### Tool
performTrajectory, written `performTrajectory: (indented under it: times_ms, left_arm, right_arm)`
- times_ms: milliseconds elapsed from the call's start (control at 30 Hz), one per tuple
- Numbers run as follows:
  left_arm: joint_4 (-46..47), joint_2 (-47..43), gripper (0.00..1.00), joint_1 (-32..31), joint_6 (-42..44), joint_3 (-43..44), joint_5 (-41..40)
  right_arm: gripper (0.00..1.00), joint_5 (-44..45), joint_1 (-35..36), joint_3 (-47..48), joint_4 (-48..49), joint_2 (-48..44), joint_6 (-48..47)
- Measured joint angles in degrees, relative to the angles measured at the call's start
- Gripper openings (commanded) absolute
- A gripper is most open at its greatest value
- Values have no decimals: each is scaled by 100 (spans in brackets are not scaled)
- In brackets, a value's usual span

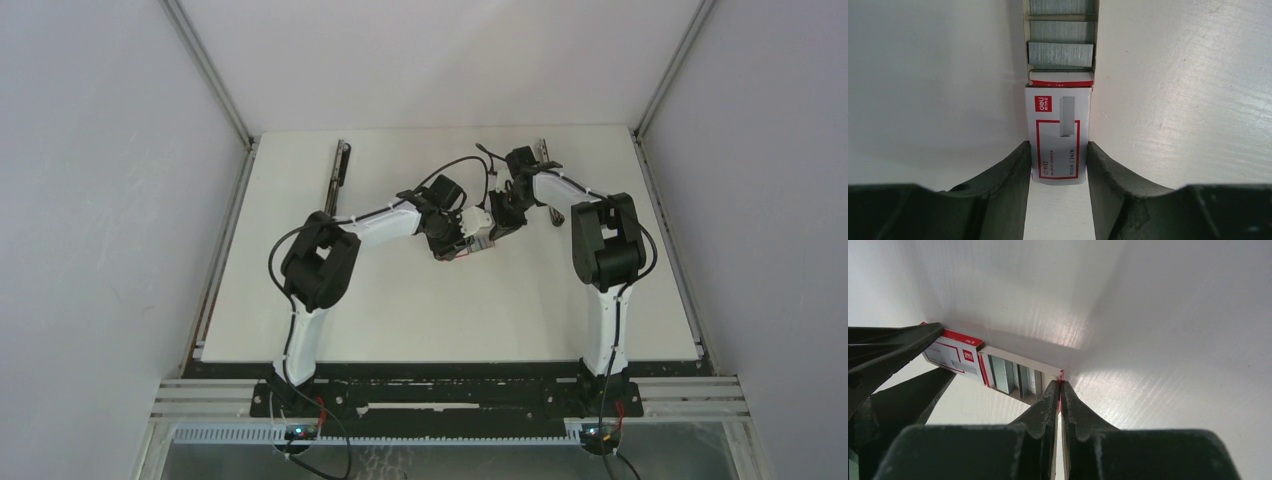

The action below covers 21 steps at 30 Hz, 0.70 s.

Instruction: Unload the staples from the stapler

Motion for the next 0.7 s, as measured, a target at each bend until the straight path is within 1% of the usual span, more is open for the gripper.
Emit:
performTrajectory:
  times_ms: [700]
  left_arm:
    - [-48, 0, 47, 2, 59, 0, 74]
  right_arm:
    - [2, 44, 63, 2, -11, 33, -52]
